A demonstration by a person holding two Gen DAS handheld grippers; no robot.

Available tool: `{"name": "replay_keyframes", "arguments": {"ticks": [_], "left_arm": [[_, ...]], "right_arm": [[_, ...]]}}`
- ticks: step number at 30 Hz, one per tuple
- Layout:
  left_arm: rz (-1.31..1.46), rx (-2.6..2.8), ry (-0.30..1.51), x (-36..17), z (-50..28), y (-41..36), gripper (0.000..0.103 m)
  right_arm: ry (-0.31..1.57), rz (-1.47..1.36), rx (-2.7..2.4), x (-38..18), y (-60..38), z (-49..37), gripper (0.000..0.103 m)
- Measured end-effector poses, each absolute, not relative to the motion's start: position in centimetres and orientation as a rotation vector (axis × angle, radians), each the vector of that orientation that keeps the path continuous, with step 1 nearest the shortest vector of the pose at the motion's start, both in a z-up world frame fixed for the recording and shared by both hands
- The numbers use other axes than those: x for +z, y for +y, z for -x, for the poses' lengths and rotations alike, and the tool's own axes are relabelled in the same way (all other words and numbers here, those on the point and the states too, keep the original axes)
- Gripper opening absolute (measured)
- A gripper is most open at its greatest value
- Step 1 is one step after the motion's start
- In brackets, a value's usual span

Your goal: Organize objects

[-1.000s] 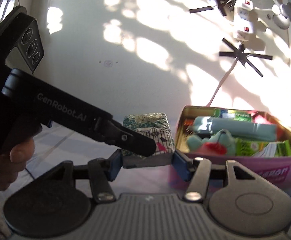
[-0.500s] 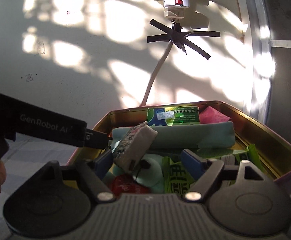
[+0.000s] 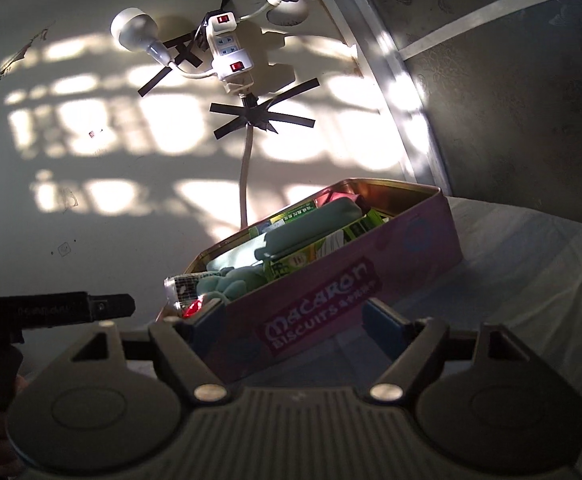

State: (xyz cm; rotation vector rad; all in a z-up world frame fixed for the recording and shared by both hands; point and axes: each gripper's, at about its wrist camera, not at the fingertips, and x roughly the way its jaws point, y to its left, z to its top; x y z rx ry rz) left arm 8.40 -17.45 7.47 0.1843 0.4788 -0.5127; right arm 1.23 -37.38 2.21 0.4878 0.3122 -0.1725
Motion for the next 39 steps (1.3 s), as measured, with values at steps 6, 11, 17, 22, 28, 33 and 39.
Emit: {"name": "replay_keyframes", "arguments": {"ticks": [6,11,17,22,28,33,39], "left_arm": [[-0.198,-0.496,0.521,5.8,-5.9,-16.3,0.087],[-0.203,-0.479,0.569,4.5,-5.1,-15.5,0.087],[-0.196,-0.454,0.587,3.7,-4.5,-14.4,0.092],[-0.188,-0.425,0.62,2.7,-4.8,-13.6,0.093],[-0.19,-0.399,0.65,1.7,-4.9,-13.1,0.096],[-0.194,-0.381,0.665,1.2,-5.0,-12.9,0.101],[-0.2,-0.365,0.676,0.9,-5.2,-12.7,0.103]], "right_arm": [[0.357,-0.487,-0.127,1.7,-36.0,0.1,0.078],[0.364,-0.477,-0.093,2.1,-34.6,0.7,0.087],[0.36,-0.448,-0.073,2.6,-33.0,1.1,0.095],[0.382,-0.433,-0.05,2.2,-32.0,0.9,0.095],[0.404,-0.427,-0.038,1.9,-31.1,0.6,0.101],[0.431,-0.439,-0.038,1.5,-31.0,0.2,0.103],[0.447,-0.436,-0.038,1.2,-30.8,0.0,0.103]]}}
